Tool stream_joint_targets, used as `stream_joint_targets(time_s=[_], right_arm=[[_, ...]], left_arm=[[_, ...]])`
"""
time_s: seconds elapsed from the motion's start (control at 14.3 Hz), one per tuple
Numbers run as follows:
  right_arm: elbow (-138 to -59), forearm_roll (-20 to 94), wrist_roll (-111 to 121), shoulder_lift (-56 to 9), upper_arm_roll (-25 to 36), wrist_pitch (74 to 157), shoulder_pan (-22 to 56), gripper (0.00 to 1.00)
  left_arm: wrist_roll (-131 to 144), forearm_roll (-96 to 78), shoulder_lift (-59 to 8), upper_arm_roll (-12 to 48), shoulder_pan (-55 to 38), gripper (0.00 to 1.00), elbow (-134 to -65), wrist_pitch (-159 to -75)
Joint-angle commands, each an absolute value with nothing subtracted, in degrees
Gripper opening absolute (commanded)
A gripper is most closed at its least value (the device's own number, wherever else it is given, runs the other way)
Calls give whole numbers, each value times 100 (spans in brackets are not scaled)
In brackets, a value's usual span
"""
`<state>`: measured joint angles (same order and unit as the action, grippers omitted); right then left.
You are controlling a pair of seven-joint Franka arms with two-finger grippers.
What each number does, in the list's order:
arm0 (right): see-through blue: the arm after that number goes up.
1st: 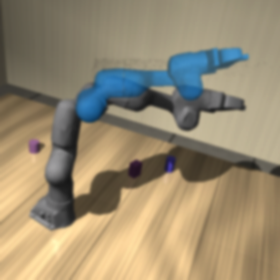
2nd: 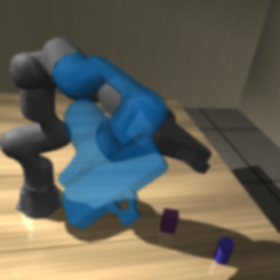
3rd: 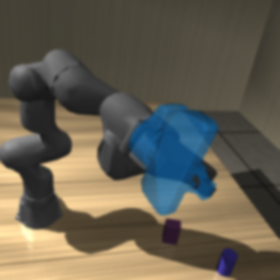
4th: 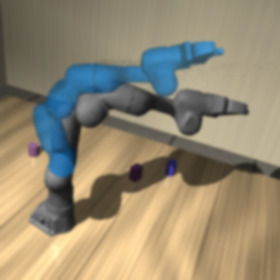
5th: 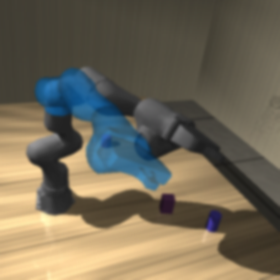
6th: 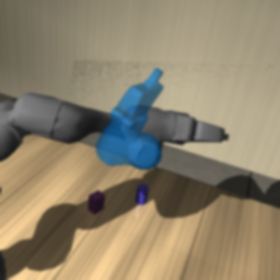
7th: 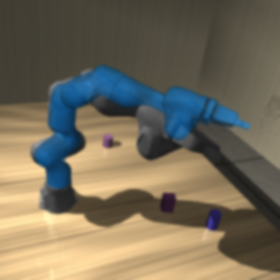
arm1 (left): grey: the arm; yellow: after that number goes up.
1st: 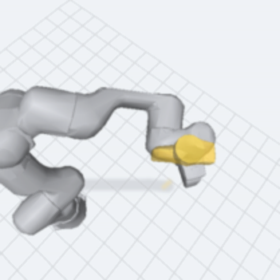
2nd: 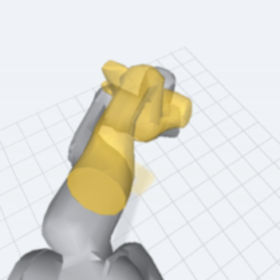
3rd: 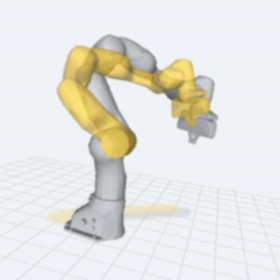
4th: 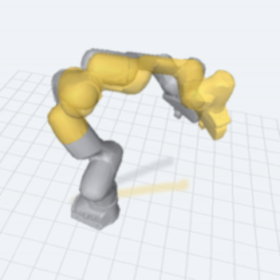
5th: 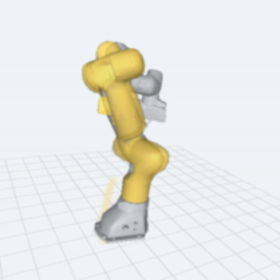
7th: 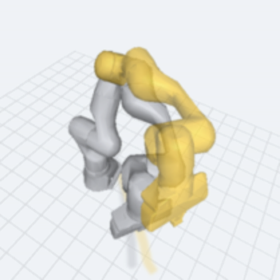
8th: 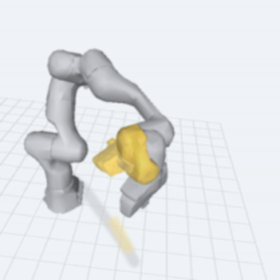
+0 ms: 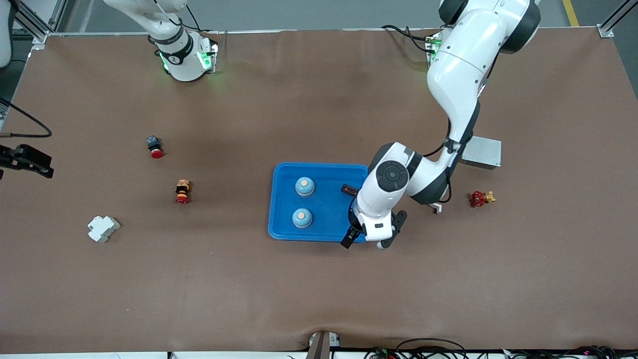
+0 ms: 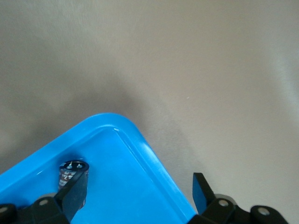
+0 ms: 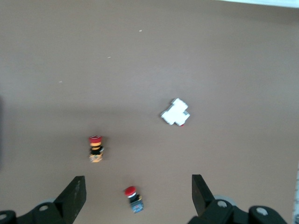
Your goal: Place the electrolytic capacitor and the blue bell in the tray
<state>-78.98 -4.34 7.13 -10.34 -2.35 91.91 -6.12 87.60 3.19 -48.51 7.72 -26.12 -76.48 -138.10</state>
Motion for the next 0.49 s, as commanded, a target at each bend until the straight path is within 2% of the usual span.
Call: stream_joint_targets(time_s=[0.0, 0.21, 0.42], right_arm=[[-8620, -80, 581, -467, -308, 9377, -721, 100], [-8912, -35, 291, -229, -316, 9554, -695, 100], [-8903, -35, 281, -193, -343, 9545, -668, 100]], left_arm=[[8745, 334, -4510, 738, -2506, 100, -7726, -13317], [8474, 352, -4115, 738, -2356, 100, -7787, -12878], [7850, 343, -3632, 756, -2119, 100, -7822, -11912]])
